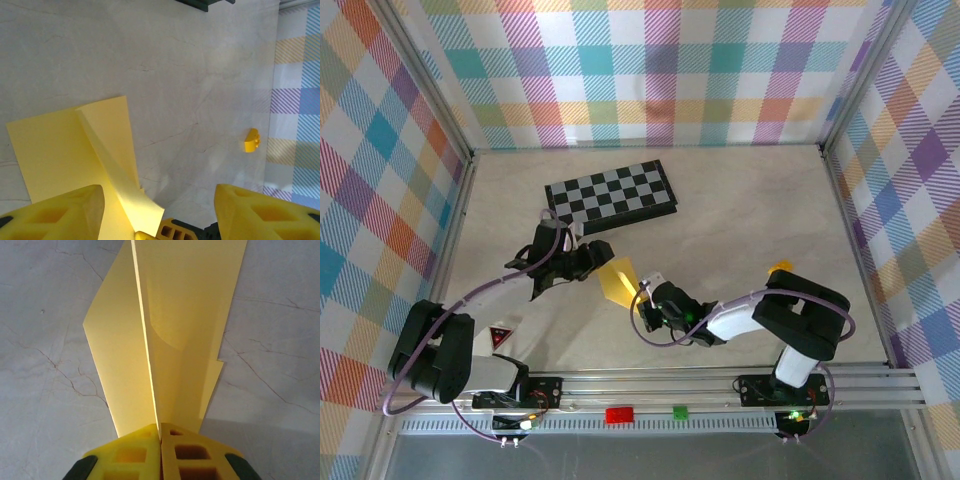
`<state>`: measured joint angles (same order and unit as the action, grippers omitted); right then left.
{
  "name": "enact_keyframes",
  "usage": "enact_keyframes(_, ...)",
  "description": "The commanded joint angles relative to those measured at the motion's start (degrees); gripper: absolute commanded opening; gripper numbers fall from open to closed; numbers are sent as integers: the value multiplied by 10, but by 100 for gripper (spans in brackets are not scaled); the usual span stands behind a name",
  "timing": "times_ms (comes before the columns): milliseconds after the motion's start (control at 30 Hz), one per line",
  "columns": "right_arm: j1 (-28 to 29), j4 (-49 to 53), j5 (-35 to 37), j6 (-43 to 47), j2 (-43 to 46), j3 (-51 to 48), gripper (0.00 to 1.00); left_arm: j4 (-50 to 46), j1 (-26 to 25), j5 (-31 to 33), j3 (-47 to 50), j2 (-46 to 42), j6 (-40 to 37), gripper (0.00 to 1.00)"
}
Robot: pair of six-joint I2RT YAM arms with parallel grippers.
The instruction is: Fold a paper plane with a square sheet of paper (pick it up from the middle)
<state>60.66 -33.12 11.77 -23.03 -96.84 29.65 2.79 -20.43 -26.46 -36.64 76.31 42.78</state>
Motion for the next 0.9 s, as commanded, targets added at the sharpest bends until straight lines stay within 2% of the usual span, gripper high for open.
enact_keyframes(0,-7,9,-49,-31,-20,-13,11,-3,5,-7,18,-4,-2,53)
enact_keyframes(33,-10,7,-54,-35,-22,-13,11,9,5,-15,23,-3,2,47)
enact_keyframes(133,-16,-1,-68,-45,-26,-17,11,66,5,-51,43,5,23,21)
enact_keyframes(200,-20,-5,-77,-51,-31,-16,12,108,3,-70,60,14,42,14)
enact_keyframes(500,-35,-26,-107,-63,-30,-20,13,227,-28,-122,59,104,81,13)
enact_keyframes(867,-43,-24,-128,-66,-29,-14,19,234,-36,-107,46,154,78,13)
